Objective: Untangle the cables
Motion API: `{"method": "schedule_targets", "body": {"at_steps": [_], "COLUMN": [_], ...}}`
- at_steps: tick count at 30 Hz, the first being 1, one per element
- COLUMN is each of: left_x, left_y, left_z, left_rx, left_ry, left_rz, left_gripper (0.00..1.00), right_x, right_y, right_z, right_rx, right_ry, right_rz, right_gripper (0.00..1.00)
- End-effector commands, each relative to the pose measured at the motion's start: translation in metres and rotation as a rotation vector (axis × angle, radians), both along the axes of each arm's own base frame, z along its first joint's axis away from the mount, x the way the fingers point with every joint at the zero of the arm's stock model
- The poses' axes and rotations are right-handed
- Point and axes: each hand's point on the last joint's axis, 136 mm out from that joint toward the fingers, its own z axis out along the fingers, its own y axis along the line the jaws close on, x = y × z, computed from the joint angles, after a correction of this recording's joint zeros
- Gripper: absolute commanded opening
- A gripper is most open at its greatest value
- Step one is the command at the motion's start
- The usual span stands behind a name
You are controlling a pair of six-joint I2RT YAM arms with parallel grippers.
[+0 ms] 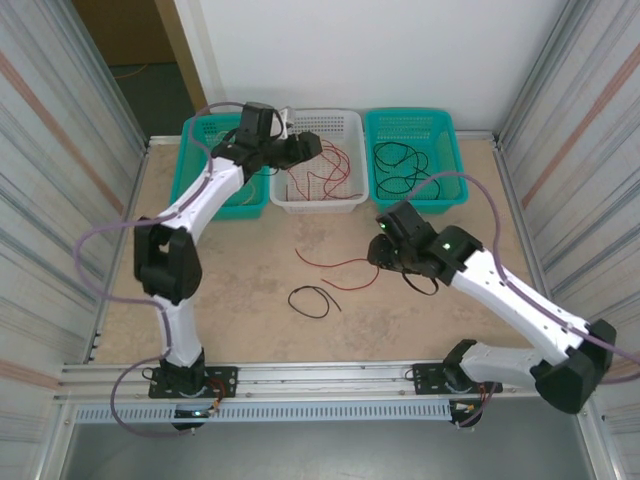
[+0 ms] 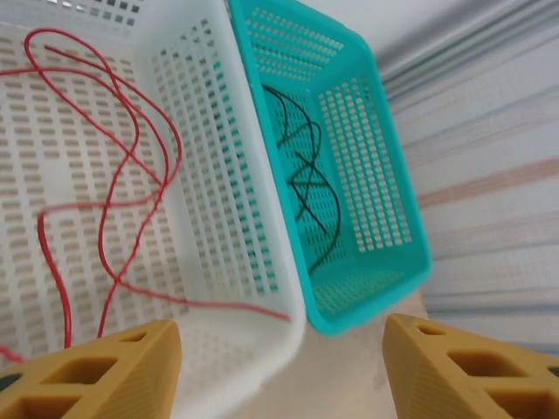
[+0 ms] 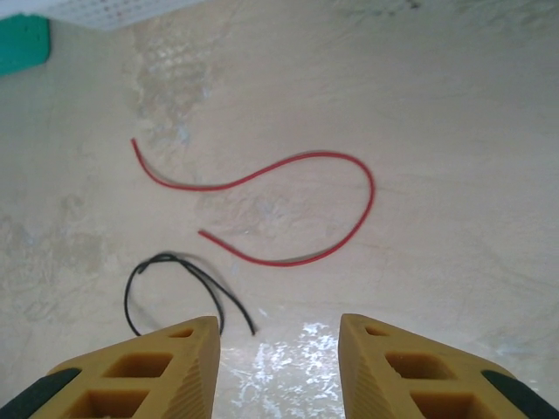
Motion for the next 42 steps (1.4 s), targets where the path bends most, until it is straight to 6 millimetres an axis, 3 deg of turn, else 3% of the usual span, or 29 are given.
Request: {"method": "schedule_targets", "body": {"at_steps": [1, 5, 8, 11, 16, 22, 26, 31, 37, 42], "left_x": [-0.048, -0.109, -0.152, -0.192, -0.234, -0.256, -0.26, -0.262, -0.261, -0.262], "left_y": [0.027, 0.057, 0.082, 0.097, 0.121, 0.139, 0.147, 0.152, 0.151, 0.151], "left_z": [0.067, 0.081, 0.077, 0.057, 0.015, -0.015, -0.016, -0.011, -0.01, -0.009], "left_rx": [0.019, 0.04, 0.06, 0.053, 0.077, 0.066, 0.065, 0.061, 0.062, 0.058], "left_ry": [-0.155, -0.178, -0.166, -0.138, -0.039, 0.026, 0.018, 0.005, 0.004, -0.003], "left_rz": [0.018, 0.036, 0.068, 0.065, 0.117, 0.191, 0.233, 0.249, 0.244, 0.245], "left_gripper": [0.63, 0.63, 0.62, 0.6, 0.58, 0.55, 0.55, 0.55, 0.55, 0.55], "right_x": [0.002, 0.002, 0.004, 0.006, 0.017, 0.035, 0.045, 0.058, 0.059, 0.062], "right_y": [0.028, 0.064, 0.084, 0.1, 0.124, 0.151, 0.157, 0.157, 0.157, 0.164], "right_z": [-0.005, -0.039, -0.068, -0.093, -0.114, -0.137, -0.157, -0.178, -0.182, -0.164], "right_rx": [-0.036, -0.091, -0.143, -0.182, -0.229, -0.31, -0.354, -0.349, -0.348, -0.351], "right_ry": [0.029, 0.128, 0.197, 0.256, 0.29, 0.331, 0.381, 0.405, 0.415, 0.337], "right_rz": [0.099, 0.192, 0.236, 0.273, 0.363, 0.51, 0.54, 0.514, 0.51, 0.532], "right_gripper": [0.41, 0.42, 0.41, 0.4, 0.4, 0.47, 0.47, 0.39, 0.36, 0.41]}}
